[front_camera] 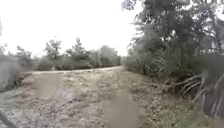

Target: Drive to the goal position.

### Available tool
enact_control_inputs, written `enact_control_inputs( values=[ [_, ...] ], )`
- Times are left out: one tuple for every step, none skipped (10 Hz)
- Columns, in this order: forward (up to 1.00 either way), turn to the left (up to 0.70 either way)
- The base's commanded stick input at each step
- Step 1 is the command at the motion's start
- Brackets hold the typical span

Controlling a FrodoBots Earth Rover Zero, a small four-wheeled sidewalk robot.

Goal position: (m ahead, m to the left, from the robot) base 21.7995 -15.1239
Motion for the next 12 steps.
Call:
enact_control_inputs(
  values=[
    [0.7, 0.13],
    [0.7, 0.0],
    [0.7, 0.0],
    [0.7, 0.0],
    [0.7, 0.0],
    [0.7, 0.0],
    [0.69, 0.0],
    [0.7, 0.0],
    [0.7, 0.0],
    [0.7, 0.0],
    [0.7, 0.0],
    [0.7, 0.0]
  ],
)
